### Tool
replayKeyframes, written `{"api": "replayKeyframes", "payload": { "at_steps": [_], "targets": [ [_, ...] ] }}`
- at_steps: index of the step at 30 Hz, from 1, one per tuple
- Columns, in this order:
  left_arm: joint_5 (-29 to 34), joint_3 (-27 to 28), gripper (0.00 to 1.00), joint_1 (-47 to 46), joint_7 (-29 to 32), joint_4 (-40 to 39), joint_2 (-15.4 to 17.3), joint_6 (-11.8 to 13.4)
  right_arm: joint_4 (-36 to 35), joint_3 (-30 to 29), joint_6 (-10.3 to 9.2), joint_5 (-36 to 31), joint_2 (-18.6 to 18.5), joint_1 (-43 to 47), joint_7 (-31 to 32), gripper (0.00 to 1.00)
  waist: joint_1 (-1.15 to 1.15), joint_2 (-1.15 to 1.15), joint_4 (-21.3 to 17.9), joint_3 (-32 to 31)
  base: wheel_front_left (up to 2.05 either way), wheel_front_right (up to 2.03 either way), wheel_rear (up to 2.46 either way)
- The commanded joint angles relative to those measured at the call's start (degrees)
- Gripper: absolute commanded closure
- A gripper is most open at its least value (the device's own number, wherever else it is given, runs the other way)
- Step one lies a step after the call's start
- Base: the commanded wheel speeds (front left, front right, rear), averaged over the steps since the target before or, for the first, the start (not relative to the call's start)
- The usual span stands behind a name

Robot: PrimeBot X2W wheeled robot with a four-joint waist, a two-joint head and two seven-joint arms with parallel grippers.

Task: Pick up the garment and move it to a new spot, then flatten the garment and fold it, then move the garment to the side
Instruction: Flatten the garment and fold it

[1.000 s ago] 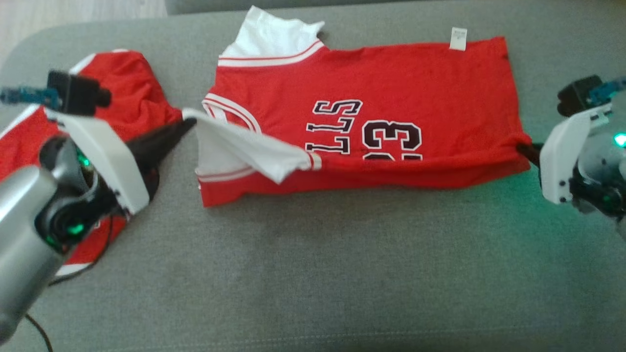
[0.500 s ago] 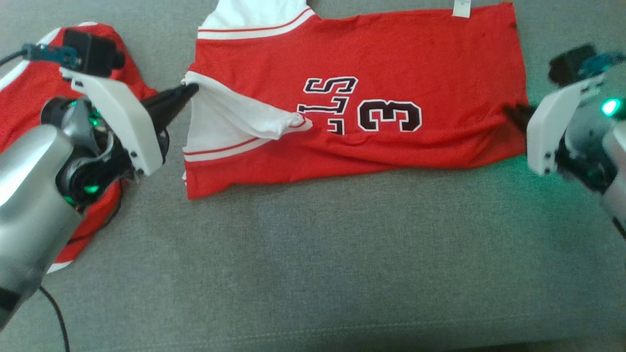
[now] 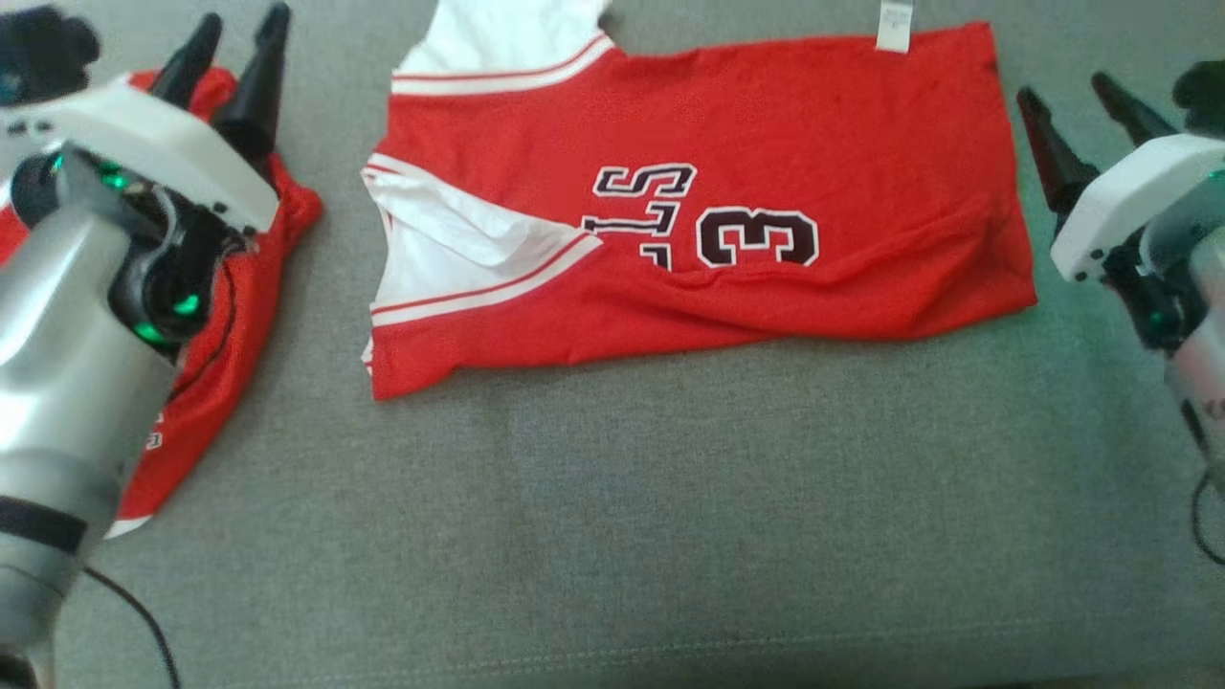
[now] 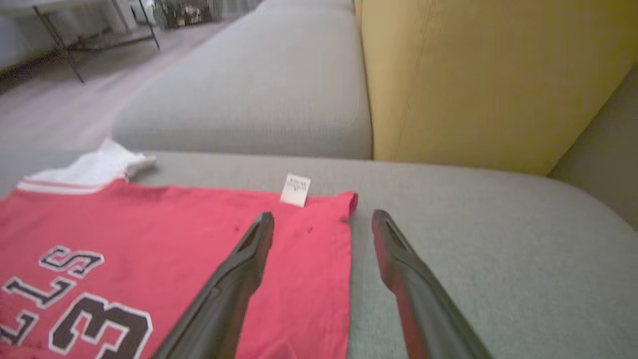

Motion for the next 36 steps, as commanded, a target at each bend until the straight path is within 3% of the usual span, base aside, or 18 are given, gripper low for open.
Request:
{"api": "replayKeyframes", "payload": {
  "at_steps": [1, 4, 8, 12, 18, 21, 26, 36],
  "targets": [
    [-0.1, 2.5, 0.00, -0.6, -1.1, -0.9, 1.8, 0.3, -0.8, -0.4, -0.05, -0.5, -0.1, 1.0, -1.4, 0.00, 0.00, 0.00, 0.3, -1.1, 0.00, 0.00, 0.00],
    [-0.7, 4.9, 0.00, 3.3, -4.6, -2.3, 0.5, 1.5, 0.3, -3.6, -0.05, -1.6, 1.3, 3.5, -7.8, 0.00, 0.00, 0.00, 0.8, -3.3, 0.00, 0.00, 0.00],
    [1.2, 9.7, 0.00, 10.0, -5.8, -6.8, -1.1, 3.9, -0.7, -7.4, -0.05, -4.7, 2.9, 8.0, -11.6, 0.00, 0.00, 0.00, 1.6, -6.1, 0.00, 0.00, 0.00],
    [8.9, 17.3, 0.00, 19.8, -5.8, -14.4, -4.6, 7.0, -4.7, -13.8, -0.05, -9.0, 4.6, 14.3, -12.4, 0.00, 0.00, 0.00, 2.2, -8.5, 0.00, 0.00, 0.00],
    [18.6, 22.6, 0.00, 34.0, -5.9, -20.4, -11.1, 8.3, -16.0, -23.8, -0.05, -21.3, 8.7, 27.1, -12.4, 0.00, 0.00, 0.00, 2.3, -10.6, 0.00, 0.00, 0.00],
    [22.7, 23.4, 0.00, 37.9, -5.9, -20.2, -12.9, 8.1, -21.0, -29.0, -0.05, -24.9, 12.2, 32.2, -12.4, 0.00, 0.00, 0.00, 1.8, -11.0, 0.00, 0.00, 0.00],
    [27.9, 24.1, 0.00, 40.5, -5.9, -17.2, -15.0, 7.7, -28.2, -32.8, -0.05, -29.8, 16.1, 37.5, -10.5, 0.00, 0.00, 0.00, 0.5, -10.8, 0.00, 0.00, 0.00],
    [30.8, 24.1, 0.00, 36.7, -5.6, -5.5, -16.3, 7.3, -36.8, -34.3, -0.05, -32.2, 18.9, 41.0, -6.0, 0.00, 0.00, 0.00, -2.4, -9.9, 0.00, 0.00, 0.00]
  ]
}}
